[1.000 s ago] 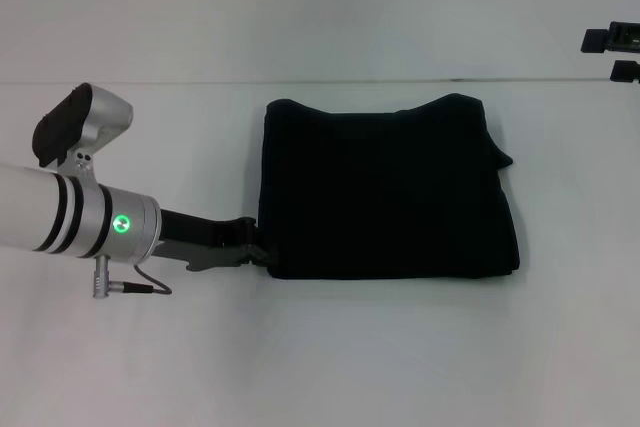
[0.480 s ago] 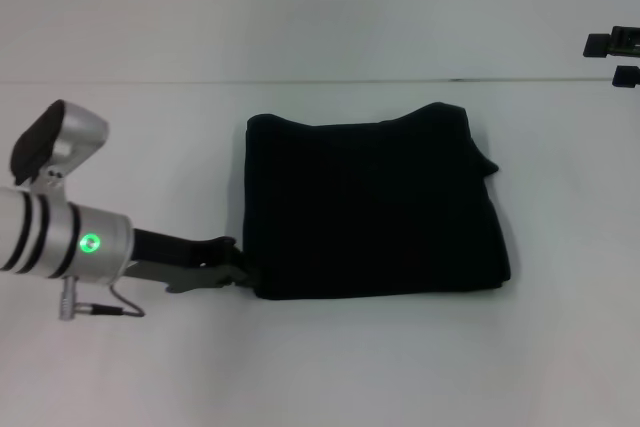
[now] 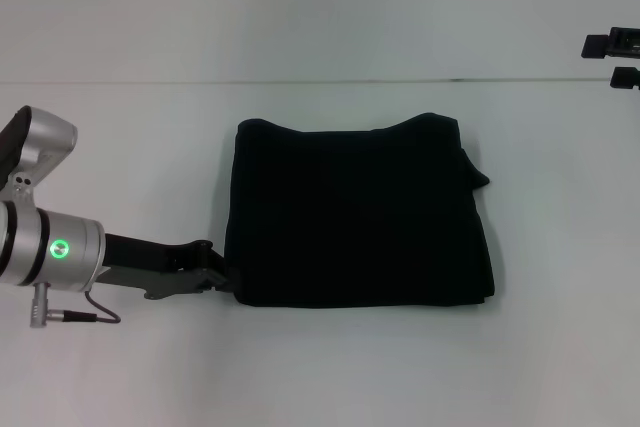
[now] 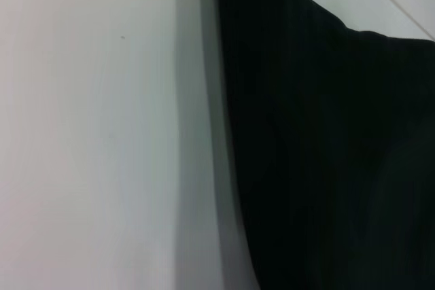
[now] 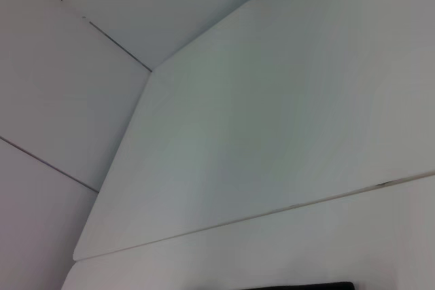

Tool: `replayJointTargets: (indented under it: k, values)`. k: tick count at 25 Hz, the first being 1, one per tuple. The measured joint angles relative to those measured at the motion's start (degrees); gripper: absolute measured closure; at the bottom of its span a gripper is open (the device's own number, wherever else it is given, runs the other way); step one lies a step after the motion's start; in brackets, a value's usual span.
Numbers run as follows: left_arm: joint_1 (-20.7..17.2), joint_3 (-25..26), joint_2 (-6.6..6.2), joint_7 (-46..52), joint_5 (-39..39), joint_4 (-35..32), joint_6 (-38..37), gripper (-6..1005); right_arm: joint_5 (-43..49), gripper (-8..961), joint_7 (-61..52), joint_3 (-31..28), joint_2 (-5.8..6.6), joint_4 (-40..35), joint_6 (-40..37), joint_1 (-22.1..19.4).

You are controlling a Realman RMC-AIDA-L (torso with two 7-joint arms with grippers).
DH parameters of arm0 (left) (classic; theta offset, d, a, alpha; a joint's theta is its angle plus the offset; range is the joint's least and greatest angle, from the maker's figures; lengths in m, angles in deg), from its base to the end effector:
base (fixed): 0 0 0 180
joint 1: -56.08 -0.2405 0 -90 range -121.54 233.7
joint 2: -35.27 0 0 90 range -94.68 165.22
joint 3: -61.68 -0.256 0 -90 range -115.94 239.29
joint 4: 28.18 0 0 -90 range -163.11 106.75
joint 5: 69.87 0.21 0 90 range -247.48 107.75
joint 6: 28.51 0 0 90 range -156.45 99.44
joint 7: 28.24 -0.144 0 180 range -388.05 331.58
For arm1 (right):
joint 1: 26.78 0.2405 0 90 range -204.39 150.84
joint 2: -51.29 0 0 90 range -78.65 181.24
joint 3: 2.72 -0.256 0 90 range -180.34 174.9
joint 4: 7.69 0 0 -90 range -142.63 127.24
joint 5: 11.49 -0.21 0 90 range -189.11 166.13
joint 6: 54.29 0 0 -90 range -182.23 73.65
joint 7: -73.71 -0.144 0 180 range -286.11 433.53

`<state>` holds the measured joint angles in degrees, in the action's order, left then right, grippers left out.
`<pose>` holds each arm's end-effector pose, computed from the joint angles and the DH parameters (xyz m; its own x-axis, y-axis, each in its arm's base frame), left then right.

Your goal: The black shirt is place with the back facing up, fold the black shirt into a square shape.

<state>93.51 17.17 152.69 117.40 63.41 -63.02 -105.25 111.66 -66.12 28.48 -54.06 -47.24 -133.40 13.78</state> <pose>-0.2794 0.3585 -0.0201 0.0739 0.9641 0.2550 0.9971 -0.0762 -0.0010 0.2644 0.4219 0.1275 0.1754 -0.7622 -0.6232 -0.9749 -0.2228 -0.0020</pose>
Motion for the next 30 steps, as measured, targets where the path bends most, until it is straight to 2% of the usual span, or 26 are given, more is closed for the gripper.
replayJointTargets:
  k: [5, 8, 10, 11, 12, 13, 16, 19, 20, 21, 22, 24, 28, 30]
  values:
    - [-0.28, 1.04, -0.80, -0.78, 0.35, -1.37, -1.86, 903, -0.11, 77, 0.28, 0.00, -0.05, -0.01, -0.09, -0.15]
    - [-1.17, 4.02, -1.39, -1.39, 0.40, -3.27, -3.31, 858, -0.12, 77, 1.12, 0.00, -0.03, -0.01, -0.09, -0.47]
    - [-1.92, 8.54, -1.84, -4.52, 0.07, -5.15, -6.48, 821, -0.13, 77, 3.24, 0.00, -0.14, -0.05, -0.10, -0.73]
    - [-2.23, 12.18, -1.99, -8.73, -1.19, -5.99, -9.52, 802, -0.15, 77, 5.24, 0.06, -0.38, -0.26, -0.09, -1.07]
    - [-2.33, 13.53, -2.03, -11.00, -2.13, -6.12, -10.83, 784, -0.19, 77, 8.61, 0.10, -0.83, -0.66, -0.04, -1.56]
    - [-2.51, 15.97, -2.07, -15.71, -3.80, -6.23, -13.28, 765, -0.19, 77, 12.07, 0.14, -1.37, -0.95, -0.17, -2.13]
    - [-3.05, 19.69, -1.78, -30.26, -9.17, -4.57, -18.00, 710, -0.47, 77, 26.95, -0.57, -4.44, -1.93, -0.18, -4.71]
    - [-3.22, 19.66, -0.97, -39.80, -10.83, -2.52, -16.47, 612, -2.43, 77, 44.07, -2.86, -9.78, -2.72, 1.92, -8.55]
    - [-3.10, 19.62, -0.66, -42.26, -10.85, -2.01, -15.38, 572, -3.43, 77, 46.73, -3.61, -10.96, -2.67, 2.74, -9.34]
    - [-2.96, 19.59, -0.38, -44.53, -10.88, -1.61, -14.42, 532, -4.94, 77, 50.35, -4.75, -12.66, -2.29, 3.86, -10.45]
    - [-2.86, 19.56, 0.05, -47.15, -10.91, -1.25, -13.57, 493, -6.38, 77, 53.01, -5.54, -13.59, -1.63, 4.47, -11.22]
    - [-2.69, 19.50, 0.97, -52.00, -10.93, -0.91, -12.01, 406, -9.59, 77, 58.72, -6.61, -14.57, 1.59, 4.92, -12.51]
    - [-2.69, 19.30, 2.91, -60.68, -10.79, -0.71, -9.17, 217, -15.98, 77, 71.24, -6.58, -14.24, 10.33, 3.55, -13.95]
    - [-2.52, 18.29, 3.56, -63.01, -10.53, -0.69, -8.59, 181, -16.11, 77, 75.89, -5.80, -14.31, 11.78, 2.22, -14.06]
